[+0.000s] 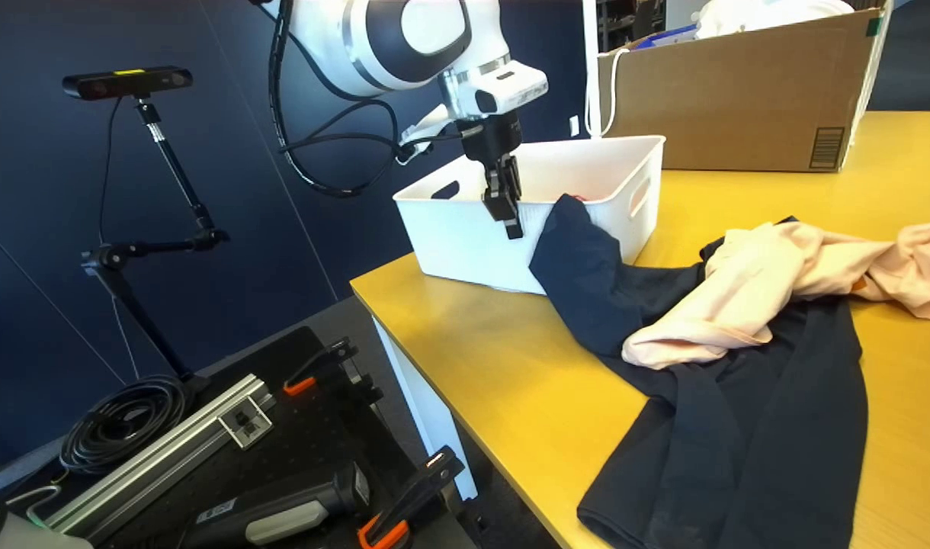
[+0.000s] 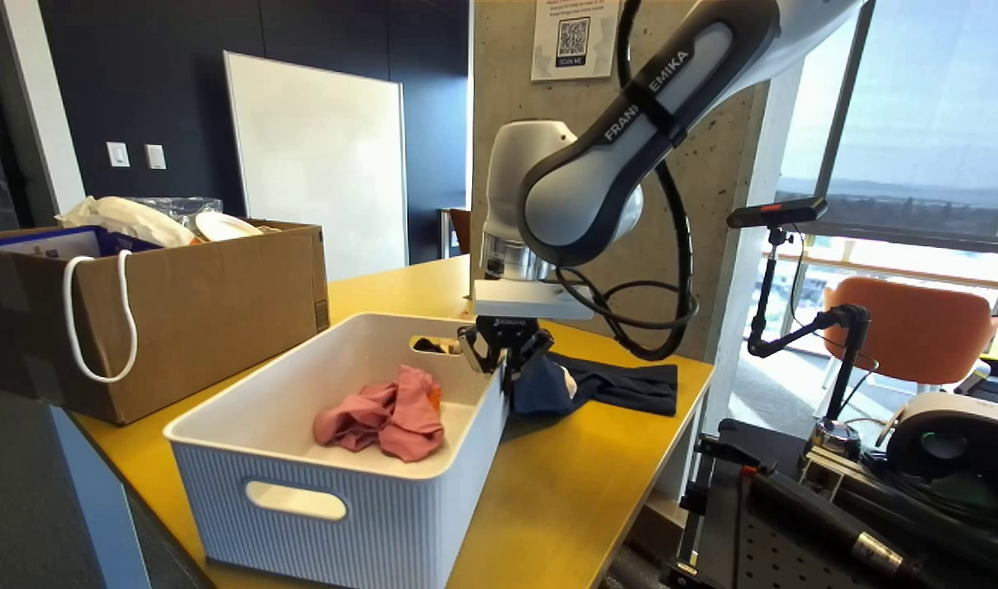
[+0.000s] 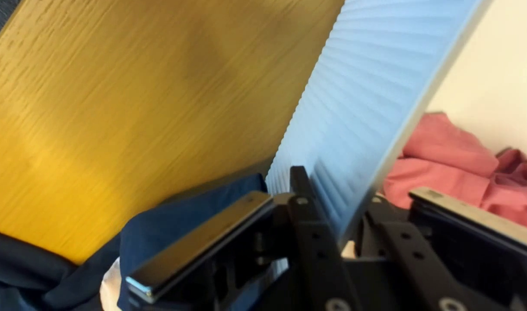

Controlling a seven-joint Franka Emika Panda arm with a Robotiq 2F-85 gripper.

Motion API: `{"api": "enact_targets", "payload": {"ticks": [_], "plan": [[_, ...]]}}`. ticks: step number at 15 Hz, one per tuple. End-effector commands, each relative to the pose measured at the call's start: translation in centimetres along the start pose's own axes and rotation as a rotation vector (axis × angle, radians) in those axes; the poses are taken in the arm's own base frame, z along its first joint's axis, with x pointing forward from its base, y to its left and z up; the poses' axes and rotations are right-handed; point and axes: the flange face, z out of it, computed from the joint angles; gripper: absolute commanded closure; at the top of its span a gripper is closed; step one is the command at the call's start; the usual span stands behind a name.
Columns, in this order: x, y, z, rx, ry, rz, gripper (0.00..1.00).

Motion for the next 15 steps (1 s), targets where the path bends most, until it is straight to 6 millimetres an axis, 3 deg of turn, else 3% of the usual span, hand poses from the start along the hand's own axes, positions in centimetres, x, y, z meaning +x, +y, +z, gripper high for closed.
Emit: {"api": "enact_targets", "payload": {"ticks": [1, 5, 8, 15], "plan": [[0.5, -0.1, -0.9, 0.032, -0.008, -0.113, 0.97], [1.9, 1.0, -0.9, 0.012, -0.008, -0.205, 0.99], [4.2, 1.5, -1.2, 0.001, 0.001, -0.239, 0.99], [9.3, -0.9, -5.8, 0.015, 0.021, -0.482, 0.99]]}}
